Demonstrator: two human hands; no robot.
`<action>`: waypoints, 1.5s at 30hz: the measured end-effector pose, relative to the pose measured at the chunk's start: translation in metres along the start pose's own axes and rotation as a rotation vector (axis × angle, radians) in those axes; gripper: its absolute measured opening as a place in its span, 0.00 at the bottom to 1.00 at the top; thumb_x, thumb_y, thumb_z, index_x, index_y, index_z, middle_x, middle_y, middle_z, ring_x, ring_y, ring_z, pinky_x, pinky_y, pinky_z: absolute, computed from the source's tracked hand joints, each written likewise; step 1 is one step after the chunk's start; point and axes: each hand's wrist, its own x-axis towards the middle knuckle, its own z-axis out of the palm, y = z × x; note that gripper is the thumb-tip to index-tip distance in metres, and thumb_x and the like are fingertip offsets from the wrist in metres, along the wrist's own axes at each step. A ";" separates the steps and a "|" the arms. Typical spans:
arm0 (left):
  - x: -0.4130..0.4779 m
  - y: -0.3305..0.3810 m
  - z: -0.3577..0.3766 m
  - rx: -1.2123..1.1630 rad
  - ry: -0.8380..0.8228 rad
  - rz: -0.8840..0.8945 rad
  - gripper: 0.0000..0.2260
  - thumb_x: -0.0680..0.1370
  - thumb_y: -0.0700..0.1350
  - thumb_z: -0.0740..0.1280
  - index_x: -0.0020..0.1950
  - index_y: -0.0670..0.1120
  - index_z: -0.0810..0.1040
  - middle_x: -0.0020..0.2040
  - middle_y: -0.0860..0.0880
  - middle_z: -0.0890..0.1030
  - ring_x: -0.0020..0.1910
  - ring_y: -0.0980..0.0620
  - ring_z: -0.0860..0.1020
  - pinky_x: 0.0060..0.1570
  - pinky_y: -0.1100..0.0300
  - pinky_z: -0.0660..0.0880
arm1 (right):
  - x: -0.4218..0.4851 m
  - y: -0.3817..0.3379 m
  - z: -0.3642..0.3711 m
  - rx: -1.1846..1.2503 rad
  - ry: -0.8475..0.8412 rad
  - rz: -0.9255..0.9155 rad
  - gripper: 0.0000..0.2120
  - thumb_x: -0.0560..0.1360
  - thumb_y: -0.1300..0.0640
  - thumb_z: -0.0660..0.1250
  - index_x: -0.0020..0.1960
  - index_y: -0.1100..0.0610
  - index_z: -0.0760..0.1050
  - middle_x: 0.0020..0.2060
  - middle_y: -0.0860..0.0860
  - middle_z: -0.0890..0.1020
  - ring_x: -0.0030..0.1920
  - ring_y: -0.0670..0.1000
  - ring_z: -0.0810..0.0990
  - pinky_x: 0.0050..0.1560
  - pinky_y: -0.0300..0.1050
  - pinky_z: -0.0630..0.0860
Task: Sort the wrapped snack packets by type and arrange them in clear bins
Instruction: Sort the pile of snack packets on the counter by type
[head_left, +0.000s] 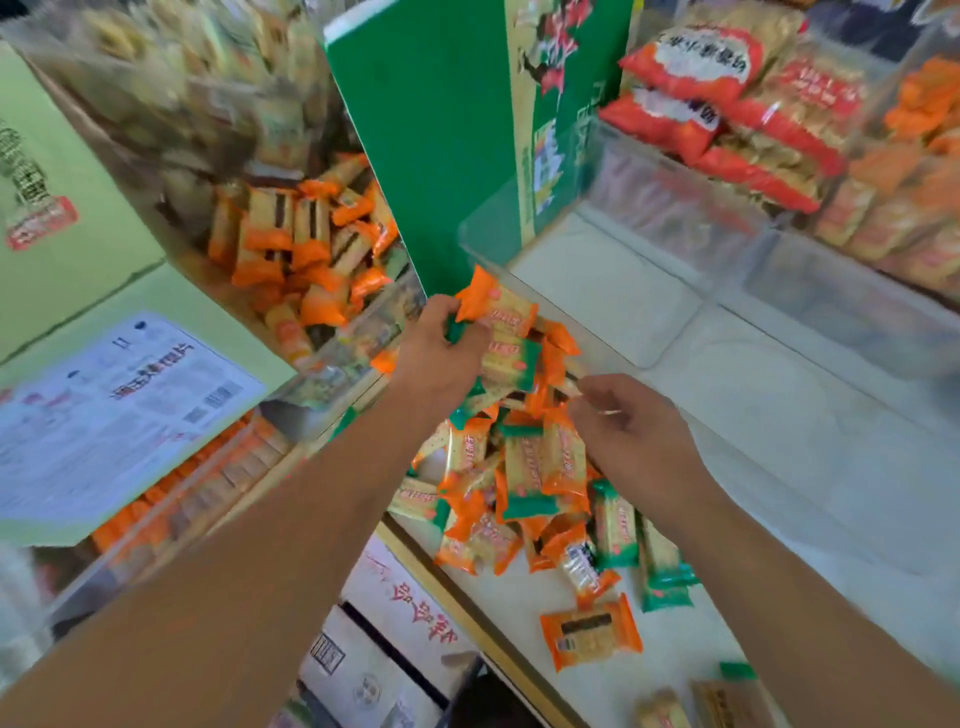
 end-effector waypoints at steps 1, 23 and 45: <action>0.012 0.000 -0.001 0.021 0.009 -0.016 0.09 0.82 0.57 0.65 0.54 0.53 0.74 0.40 0.46 0.77 0.34 0.50 0.76 0.34 0.50 0.75 | 0.007 -0.006 0.004 -0.009 -0.018 -0.008 0.08 0.79 0.50 0.69 0.59 0.46 0.79 0.51 0.40 0.81 0.51 0.40 0.80 0.54 0.39 0.76; 0.027 -0.064 -0.034 0.235 0.047 -0.108 0.20 0.86 0.59 0.56 0.74 0.52 0.72 0.53 0.52 0.77 0.38 0.61 0.72 0.36 0.63 0.70 | 0.020 -0.011 0.043 -0.068 -0.063 0.002 0.06 0.80 0.51 0.67 0.56 0.45 0.81 0.48 0.40 0.82 0.51 0.39 0.79 0.40 0.23 0.69; -0.244 -0.083 0.182 0.581 -0.822 0.127 0.25 0.78 0.55 0.71 0.74 0.51 0.71 0.68 0.50 0.73 0.67 0.49 0.72 0.65 0.53 0.73 | -0.199 0.198 -0.119 -0.181 0.138 0.438 0.04 0.76 0.53 0.71 0.46 0.43 0.81 0.40 0.43 0.83 0.44 0.45 0.82 0.45 0.39 0.75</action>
